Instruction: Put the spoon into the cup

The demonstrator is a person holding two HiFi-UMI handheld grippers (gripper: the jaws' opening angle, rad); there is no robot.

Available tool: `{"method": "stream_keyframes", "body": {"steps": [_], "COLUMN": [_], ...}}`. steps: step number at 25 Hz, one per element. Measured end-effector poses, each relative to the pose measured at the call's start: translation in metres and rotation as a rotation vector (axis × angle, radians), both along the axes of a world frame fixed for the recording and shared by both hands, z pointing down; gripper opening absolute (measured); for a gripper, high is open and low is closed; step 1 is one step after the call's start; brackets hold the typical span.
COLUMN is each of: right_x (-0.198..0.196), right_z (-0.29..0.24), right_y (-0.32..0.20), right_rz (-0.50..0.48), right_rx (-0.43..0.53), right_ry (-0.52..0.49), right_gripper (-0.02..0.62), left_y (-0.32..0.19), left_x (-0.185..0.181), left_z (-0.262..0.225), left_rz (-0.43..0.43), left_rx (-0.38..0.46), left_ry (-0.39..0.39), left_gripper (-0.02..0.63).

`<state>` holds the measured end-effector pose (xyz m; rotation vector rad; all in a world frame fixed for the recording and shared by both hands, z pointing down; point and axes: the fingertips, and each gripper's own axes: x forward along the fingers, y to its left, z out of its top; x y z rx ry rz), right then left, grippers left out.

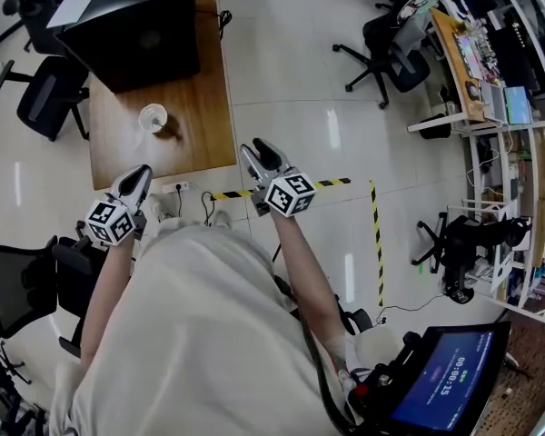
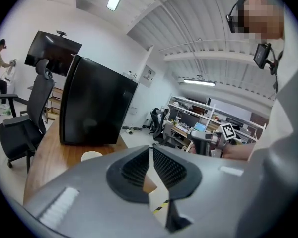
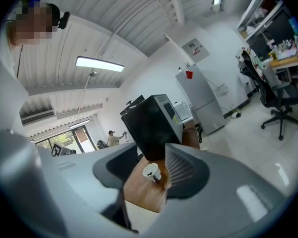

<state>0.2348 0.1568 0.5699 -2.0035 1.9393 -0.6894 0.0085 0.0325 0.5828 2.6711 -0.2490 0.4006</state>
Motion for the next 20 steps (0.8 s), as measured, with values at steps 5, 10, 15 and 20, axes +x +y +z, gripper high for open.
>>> {"method": "stream_keyframes", "body": {"steps": [5, 10, 15, 20], "right_x": [0.013, 0.017, 0.023, 0.014], "right_z": [0.004, 0.010, 0.022, 0.025], "right_y": [0.034, 0.052, 0.060, 0.056], "right_rz": [-0.025, -0.058, -0.091, -0.091], "right_rx": [0.027, 0.033, -0.007, -0.041], "right_ry": [-0.024, -0.067, -0.072, 0.000], "right_gripper": [0.156, 0.146, 0.138, 0.129], "left_y": [0.034, 0.059, 0.064, 0.055], "left_x": [0.004, -0.006, -0.015, -0.047], "left_z": [-0.009, -0.011, -0.015, -0.004], "left_rz": [0.006, 0.006, -0.088, -0.185], "left_rx": [0.029, 0.067, 0.081, 0.042], "left_ry": [0.023, 0.011, 0.012, 0.005], "left_gripper": [0.031, 0.080, 0.080, 0.080]}}
